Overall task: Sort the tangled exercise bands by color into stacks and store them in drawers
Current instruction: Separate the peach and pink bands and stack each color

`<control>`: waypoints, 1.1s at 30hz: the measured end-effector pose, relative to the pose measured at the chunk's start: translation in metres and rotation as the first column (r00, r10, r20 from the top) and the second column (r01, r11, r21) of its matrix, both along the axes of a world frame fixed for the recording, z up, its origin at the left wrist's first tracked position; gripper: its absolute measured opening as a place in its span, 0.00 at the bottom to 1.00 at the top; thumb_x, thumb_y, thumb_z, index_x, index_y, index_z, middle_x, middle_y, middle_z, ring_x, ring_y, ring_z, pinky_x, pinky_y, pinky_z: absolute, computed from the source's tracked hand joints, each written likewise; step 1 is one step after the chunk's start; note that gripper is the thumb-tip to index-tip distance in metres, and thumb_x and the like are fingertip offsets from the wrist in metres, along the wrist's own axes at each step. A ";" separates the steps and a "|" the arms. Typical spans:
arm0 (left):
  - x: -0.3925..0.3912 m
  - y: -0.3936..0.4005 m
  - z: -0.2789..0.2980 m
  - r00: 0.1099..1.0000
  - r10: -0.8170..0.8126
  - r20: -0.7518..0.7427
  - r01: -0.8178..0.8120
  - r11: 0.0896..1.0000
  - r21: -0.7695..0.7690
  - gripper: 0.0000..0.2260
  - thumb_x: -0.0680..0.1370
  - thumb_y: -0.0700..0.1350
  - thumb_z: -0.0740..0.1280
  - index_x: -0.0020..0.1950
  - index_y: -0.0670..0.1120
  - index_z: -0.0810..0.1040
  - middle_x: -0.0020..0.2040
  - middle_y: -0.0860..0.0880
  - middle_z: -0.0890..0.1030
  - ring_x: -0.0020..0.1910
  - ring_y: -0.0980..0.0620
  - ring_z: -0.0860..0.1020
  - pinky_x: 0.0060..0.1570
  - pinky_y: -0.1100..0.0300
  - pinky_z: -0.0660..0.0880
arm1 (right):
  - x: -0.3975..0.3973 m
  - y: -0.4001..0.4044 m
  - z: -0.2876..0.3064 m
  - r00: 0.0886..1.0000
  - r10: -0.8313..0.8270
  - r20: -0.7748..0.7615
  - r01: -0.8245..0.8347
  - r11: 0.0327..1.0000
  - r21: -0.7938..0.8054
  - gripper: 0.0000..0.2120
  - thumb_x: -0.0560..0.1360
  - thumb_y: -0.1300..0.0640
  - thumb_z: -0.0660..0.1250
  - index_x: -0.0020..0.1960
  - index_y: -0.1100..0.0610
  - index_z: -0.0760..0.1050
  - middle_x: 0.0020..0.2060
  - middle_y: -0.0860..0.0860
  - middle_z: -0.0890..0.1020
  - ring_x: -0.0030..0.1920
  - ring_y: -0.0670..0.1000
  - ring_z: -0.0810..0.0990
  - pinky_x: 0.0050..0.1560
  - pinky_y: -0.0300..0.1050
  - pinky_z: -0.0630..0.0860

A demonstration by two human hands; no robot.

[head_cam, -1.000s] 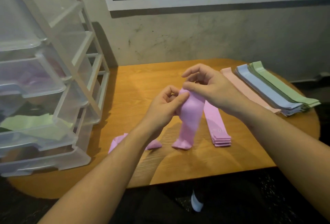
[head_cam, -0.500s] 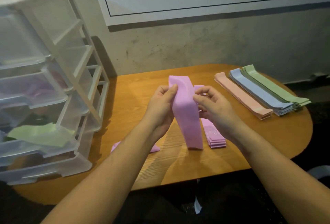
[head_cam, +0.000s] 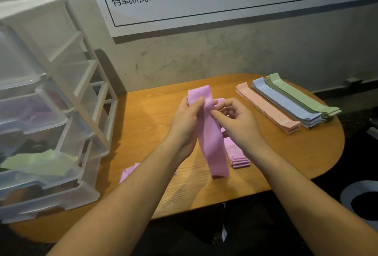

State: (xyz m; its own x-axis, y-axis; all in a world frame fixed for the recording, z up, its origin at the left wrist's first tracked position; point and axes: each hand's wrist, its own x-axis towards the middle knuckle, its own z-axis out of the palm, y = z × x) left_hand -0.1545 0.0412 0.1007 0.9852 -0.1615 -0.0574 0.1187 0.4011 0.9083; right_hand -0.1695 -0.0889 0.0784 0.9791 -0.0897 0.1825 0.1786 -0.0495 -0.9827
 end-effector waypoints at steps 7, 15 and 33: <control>0.008 -0.007 0.019 0.999 -0.005 0.045 0.006 0.999 -0.037 0.07 0.85 0.41 0.60 0.61 0.41 0.72 0.49 0.46 0.85 0.44 0.48 0.84 0.41 0.51 0.83 | 0.002 -0.012 -0.012 0.984 0.150 -0.096 -0.147 0.988 0.037 0.09 0.79 0.59 0.68 0.58 0.57 0.72 0.48 0.63 0.84 0.46 0.51 0.82 0.47 0.52 0.78; 0.032 -0.018 0.037 0.999 0.006 0.034 -0.002 0.993 -0.121 0.08 0.85 0.41 0.59 0.64 0.43 0.72 0.51 0.47 0.86 0.39 0.52 0.82 0.43 0.56 0.80 | 0.011 -0.032 -0.036 0.949 0.237 -0.209 -0.265 0.957 -0.117 0.10 0.79 0.65 0.64 0.58 0.61 0.78 0.51 0.62 0.82 0.48 0.48 0.77 0.53 0.51 0.76; 0.097 -0.024 0.019 0.959 0.159 -0.236 -0.215 0.948 -0.233 0.14 0.83 0.43 0.59 0.67 0.40 0.74 0.55 0.43 0.81 0.41 0.50 0.83 0.36 0.57 0.80 | 0.014 -0.068 -0.073 0.976 0.041 -0.213 -0.067 0.991 -0.115 0.15 0.75 0.61 0.68 0.54 0.46 0.67 0.31 0.51 0.81 0.30 0.47 0.78 0.34 0.41 0.71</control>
